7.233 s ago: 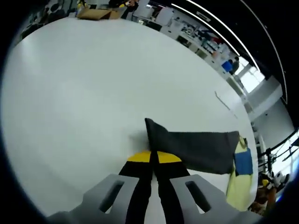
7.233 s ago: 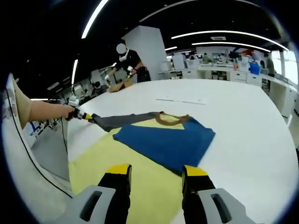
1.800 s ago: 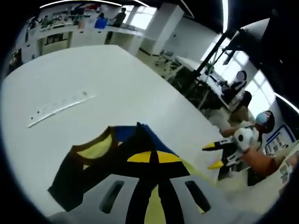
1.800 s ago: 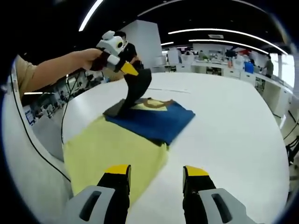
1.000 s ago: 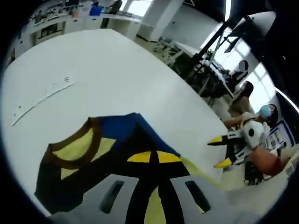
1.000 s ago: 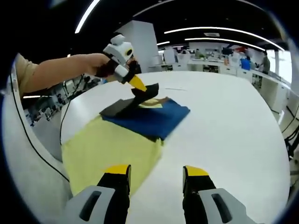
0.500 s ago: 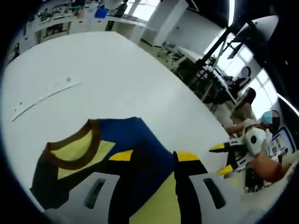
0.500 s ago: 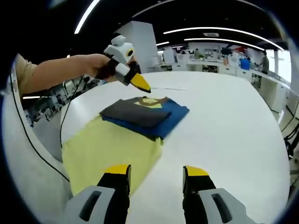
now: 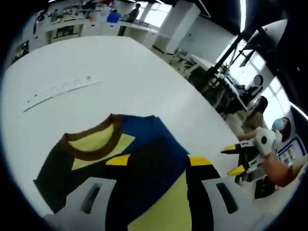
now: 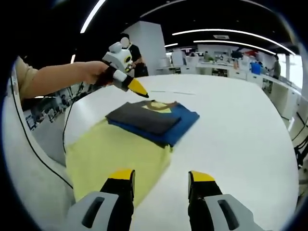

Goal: Fold the garment on the visible template until the final outline fits inside the template.

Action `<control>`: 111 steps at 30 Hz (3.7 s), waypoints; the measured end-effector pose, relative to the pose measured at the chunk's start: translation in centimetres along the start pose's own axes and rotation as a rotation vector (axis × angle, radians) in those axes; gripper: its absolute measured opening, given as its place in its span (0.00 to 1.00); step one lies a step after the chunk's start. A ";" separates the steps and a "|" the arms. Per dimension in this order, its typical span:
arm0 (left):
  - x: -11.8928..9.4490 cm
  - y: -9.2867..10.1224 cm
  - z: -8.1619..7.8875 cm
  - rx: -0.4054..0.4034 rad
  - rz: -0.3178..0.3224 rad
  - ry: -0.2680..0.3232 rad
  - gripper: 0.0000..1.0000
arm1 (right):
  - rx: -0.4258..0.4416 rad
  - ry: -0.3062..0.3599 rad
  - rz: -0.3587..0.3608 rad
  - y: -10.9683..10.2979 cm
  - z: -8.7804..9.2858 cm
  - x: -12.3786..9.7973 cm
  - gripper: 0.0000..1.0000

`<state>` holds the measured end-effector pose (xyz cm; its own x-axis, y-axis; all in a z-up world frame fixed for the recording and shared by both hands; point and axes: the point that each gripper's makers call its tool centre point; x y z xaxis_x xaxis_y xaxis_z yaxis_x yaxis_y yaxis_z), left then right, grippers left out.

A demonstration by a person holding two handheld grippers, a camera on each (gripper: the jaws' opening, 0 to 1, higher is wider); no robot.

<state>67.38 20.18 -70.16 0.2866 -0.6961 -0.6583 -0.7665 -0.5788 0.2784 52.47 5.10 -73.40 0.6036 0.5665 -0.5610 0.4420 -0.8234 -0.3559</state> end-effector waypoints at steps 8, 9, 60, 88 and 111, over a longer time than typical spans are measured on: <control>-2.2 -0.8 0.5 0.000 -0.032 0.034 0.46 | -0.015 -0.010 -0.015 -0.6 -0.1 0.3 0.41; -2.4 -1.0 0.6 -0.004 -0.033 0.037 0.46 | -0.014 -0.010 -0.016 -0.6 -0.1 0.3 0.41; -14.2 -3.3 13.3 -0.115 -0.199 0.107 0.50 | -0.054 -0.050 -0.036 -2.2 0.3 0.4 0.41; -15.3 -2.0 19.7 -0.139 -0.203 0.087 0.51 | -0.039 -0.094 -0.026 -2.2 1.8 0.6 0.41; -16.6 -0.3 24.2 -0.168 -0.178 0.044 0.50 | -0.031 -0.120 -0.018 -2.8 3.4 0.0 0.41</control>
<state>48.95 42.14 -76.22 0.4360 -0.5927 -0.6772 -0.5966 -0.7537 0.2756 48.97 7.29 -74.94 0.5122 0.5720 -0.6407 0.4739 -0.8103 -0.3446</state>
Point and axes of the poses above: the point that each gripper's makers call its tool centre point, and the gripper's own axes: x roughly forward along the fingers, y roughly to its right, z roughly out of its underside, and after that the axes turned 13 degrees about x, right-handed
